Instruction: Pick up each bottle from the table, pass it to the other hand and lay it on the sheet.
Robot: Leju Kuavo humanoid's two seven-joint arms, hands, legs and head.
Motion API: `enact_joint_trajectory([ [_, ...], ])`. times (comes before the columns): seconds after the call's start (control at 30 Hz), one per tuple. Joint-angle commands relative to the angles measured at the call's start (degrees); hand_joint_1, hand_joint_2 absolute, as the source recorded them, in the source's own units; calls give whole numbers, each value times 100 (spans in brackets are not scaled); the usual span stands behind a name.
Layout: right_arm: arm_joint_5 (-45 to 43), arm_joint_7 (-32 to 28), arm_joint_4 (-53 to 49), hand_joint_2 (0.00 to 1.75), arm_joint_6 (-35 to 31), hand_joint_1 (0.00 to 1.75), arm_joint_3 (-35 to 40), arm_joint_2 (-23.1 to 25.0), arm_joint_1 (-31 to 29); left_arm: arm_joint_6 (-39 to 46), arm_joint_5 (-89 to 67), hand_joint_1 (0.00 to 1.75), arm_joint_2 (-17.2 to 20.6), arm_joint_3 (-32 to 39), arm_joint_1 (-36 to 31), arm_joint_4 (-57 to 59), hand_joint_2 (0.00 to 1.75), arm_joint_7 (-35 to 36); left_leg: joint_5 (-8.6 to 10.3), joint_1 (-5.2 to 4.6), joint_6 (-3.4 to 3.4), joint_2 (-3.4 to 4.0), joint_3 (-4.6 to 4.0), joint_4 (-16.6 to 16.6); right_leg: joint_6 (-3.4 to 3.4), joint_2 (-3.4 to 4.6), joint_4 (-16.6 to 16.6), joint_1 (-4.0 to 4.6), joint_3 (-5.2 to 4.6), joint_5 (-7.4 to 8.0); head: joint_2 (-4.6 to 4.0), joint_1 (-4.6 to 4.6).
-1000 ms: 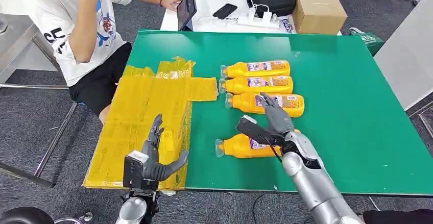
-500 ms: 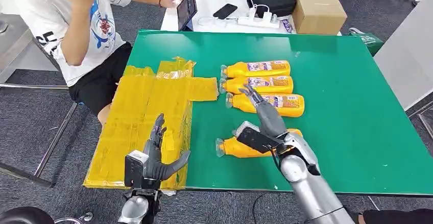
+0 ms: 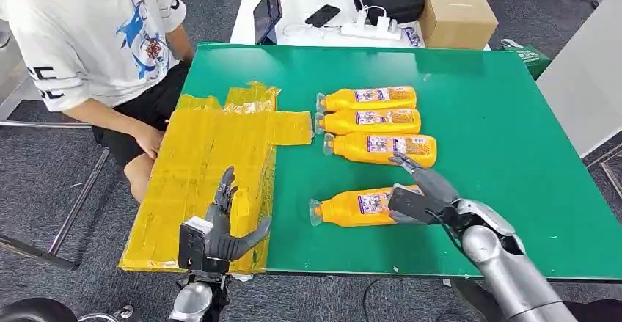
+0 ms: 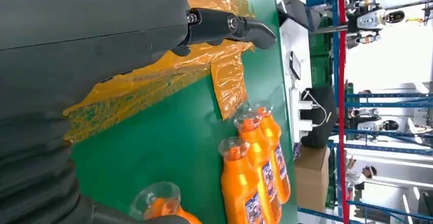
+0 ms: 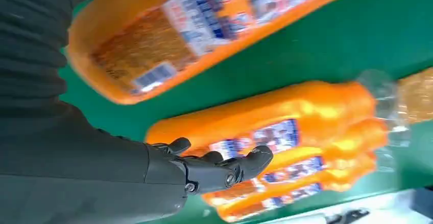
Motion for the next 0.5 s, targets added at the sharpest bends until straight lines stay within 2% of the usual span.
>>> enact_joint_trajectory([
  [0.03, -38, 157, 676, 175, 247, 0, 354, -167, -247, -87, 13, 0, 110, -60, -332, 542, 175, 8, -9, 7, -8, 2, 32, -4, -14, -8, -8, 9, 35, -8, 0, 0],
  [0.2, 124, 113, 1788, 175, 209, 0, 836, 299, -695, -112, 56, 0, 99, -168, -490, 724, 175, 26, -15, 14, -10, 29, 48, -8, -17, 20, -18, 18, 48, -2, 0, 0],
  [0.37, 154, 120, 2062, 175, 208, 0, 993, 449, -799, -127, 66, 0, 104, -199, -542, 799, 175, 32, -3, 5, -5, 15, 21, -7, -7, 11, -8, 7, 21, 1, 0, 2],
  [0.5, 156, 118, 2065, 175, 207, 0, 991, 438, -808, -128, 66, 0, 106, -199, -540, 802, 175, 32, -5, 7, -6, 13, 31, -7, -9, 7, -9, 9, 29, -2, 0, 2],
])
